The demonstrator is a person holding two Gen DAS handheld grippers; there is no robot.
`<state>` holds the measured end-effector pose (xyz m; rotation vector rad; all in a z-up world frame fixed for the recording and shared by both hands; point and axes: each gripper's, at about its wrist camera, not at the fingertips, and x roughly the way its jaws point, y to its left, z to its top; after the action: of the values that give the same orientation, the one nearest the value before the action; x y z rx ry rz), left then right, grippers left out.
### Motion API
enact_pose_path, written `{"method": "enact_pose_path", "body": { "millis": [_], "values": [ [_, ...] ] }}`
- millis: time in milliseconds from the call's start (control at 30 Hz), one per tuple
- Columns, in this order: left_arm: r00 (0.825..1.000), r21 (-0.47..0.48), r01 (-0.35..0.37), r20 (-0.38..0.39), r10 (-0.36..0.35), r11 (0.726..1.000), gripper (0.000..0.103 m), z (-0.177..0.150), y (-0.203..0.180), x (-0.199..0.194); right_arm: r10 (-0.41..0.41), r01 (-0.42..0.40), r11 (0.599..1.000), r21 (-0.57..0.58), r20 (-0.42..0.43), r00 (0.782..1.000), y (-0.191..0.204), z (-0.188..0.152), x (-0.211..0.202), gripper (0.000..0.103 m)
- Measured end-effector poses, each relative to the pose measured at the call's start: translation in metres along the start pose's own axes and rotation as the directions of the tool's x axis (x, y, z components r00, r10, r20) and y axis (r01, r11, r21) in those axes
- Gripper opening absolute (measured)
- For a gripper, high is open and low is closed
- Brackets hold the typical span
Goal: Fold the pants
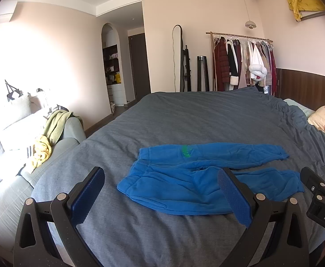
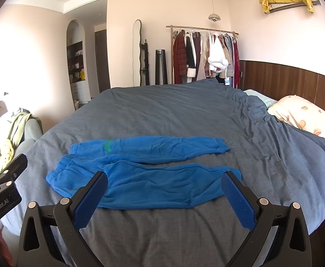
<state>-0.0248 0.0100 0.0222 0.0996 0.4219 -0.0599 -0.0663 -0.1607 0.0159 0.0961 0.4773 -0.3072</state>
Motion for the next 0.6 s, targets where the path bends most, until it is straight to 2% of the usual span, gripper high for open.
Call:
{"method": "enact_pose_path", "body": {
  "millis": [300, 400, 600],
  "values": [
    [1.000, -0.006, -0.004, -0.025, 0.004, 1.000, 0.103, -0.003, 0.004, 0.005, 0.006, -0.007, 1.000, -0.013, -0.013, 1.000, 0.004, 0.000, 0.005, 0.103],
    [0.999, -0.014, -0.027, -0.032, 0.027, 1.000, 0.103, -0.003, 0.006, 0.013, 0.009, -0.010, 1.000, -0.024, -0.020, 1.000, 0.008, -0.001, 0.010, 0.103],
    [0.999, -0.019, -0.022, -0.049, 0.021, 1.000, 0.103, -0.006, 0.012, 0.027, 0.027, -0.028, 0.998, -0.057, -0.024, 0.999, 0.021, 0.000, 0.024, 0.103]
  ]
}}
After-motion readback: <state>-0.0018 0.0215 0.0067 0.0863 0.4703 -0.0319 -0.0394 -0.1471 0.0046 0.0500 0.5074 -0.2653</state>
